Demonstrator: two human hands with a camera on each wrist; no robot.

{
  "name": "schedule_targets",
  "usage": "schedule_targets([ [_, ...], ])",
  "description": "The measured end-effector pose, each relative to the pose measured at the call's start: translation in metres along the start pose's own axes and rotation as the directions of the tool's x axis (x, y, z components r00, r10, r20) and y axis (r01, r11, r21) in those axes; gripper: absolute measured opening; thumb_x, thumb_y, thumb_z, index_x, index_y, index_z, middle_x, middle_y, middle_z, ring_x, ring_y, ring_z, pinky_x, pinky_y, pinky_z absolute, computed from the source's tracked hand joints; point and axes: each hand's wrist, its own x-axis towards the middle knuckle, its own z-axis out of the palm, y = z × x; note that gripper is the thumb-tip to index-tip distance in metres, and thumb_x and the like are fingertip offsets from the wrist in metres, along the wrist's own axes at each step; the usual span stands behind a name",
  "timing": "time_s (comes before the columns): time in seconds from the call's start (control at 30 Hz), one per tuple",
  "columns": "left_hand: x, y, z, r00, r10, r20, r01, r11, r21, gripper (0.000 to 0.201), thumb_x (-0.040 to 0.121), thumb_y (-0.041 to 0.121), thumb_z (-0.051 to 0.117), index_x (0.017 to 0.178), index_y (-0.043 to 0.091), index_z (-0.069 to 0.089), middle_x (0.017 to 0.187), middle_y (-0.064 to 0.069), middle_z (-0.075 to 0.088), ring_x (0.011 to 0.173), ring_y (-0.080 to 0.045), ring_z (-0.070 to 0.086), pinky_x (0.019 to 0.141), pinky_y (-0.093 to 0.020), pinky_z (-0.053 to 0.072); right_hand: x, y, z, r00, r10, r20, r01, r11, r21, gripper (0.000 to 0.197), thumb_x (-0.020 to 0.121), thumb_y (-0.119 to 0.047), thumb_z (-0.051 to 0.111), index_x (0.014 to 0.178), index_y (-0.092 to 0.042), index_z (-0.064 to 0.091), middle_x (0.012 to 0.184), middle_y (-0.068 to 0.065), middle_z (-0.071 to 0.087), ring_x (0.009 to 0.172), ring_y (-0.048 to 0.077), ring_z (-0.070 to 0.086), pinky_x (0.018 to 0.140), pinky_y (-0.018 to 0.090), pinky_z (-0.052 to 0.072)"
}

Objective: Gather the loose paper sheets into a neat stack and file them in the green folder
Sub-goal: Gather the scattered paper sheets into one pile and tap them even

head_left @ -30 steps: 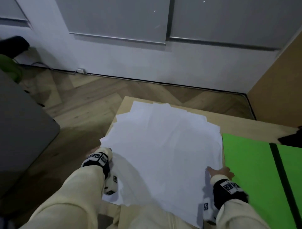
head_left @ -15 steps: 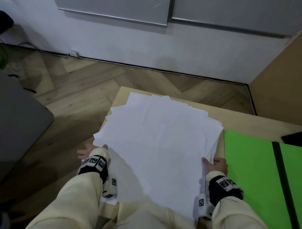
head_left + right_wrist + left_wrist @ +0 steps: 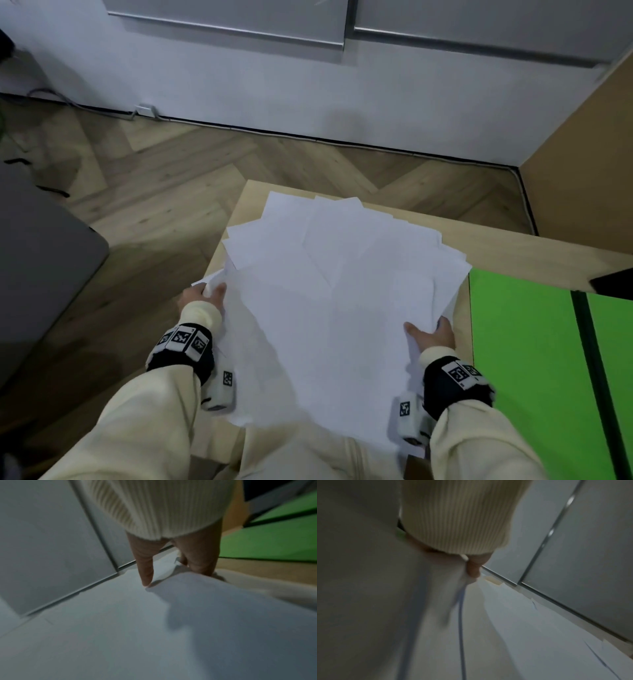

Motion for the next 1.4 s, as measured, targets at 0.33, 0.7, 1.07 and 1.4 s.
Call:
schedule_targets([
  [0.33, -0.006, -0.020, -0.019, 0.983, -0.004, 0.186, -0.034, 0.979, 0.201, 0.061, 0.075, 0.020, 0.074, 0.131, 0.005, 0.054, 0.129, -0.018, 0.060, 0.120, -0.037, 0.055, 0.104, -0.043, 0.044, 0.007, 0.000, -0.010, 0.961, -0.085, 0.265, 0.122, 0.984, -0.128, 0.042, 0.089, -0.005, 0.054, 0.131, 0.002, 0.049, 0.132, 0.016, 0.055, 0.124, 0.032, 0.051, 0.105, 0.035, 0.035],
  [0.7, -0.023, -0.007, -0.005, 0.987, 0.057, 0.151, -0.065, 0.997, 0.050, 0.049, 0.078, 0.020, 0.073, 0.119, -0.004, 0.058, 0.121, -0.021, 0.063, 0.111, -0.035, 0.059, 0.084, -0.033, 0.042, -0.035, -0.019, 0.051, 0.881, -0.091, 0.464, 0.216, 0.951, -0.224, 0.059, 0.077, -0.019, 0.073, 0.128, 0.001, 0.051, 0.122, 0.015, 0.061, 0.114, 0.031, 0.058, 0.095, 0.030, 0.045],
  [1.07, -0.026, -0.027, -0.004, 0.981, -0.194, -0.030, 0.158, 0.871, -0.465, 0.066, 0.063, 0.034, 0.083, 0.120, 0.007, 0.062, 0.123, -0.014, 0.065, 0.111, -0.032, 0.062, 0.099, -0.039, 0.048, -0.007, 0.009, -0.009, 0.991, 0.076, -0.108, -0.063, 0.990, 0.125, 0.049, 0.076, -0.003, 0.070, 0.121, 0.009, 0.056, 0.121, 0.027, 0.062, 0.109, 0.039, 0.061, 0.099, 0.041, 0.047],
  [1.4, -0.054, -0.024, 0.044, 0.959, -0.226, 0.169, 0.271, 0.903, -0.333, 0.081, 0.075, 0.019, 0.076, 0.141, 0.000, 0.033, 0.136, -0.022, 0.052, 0.124, -0.038, 0.052, 0.108, -0.042, 0.039, -0.029, 0.008, -0.009, 0.993, -0.014, 0.115, 0.009, 0.999, 0.043, 0.056, 0.077, 0.004, 0.070, 0.128, 0.005, 0.048, 0.132, 0.021, 0.055, 0.121, 0.035, 0.053, 0.104, 0.036, 0.038],
])
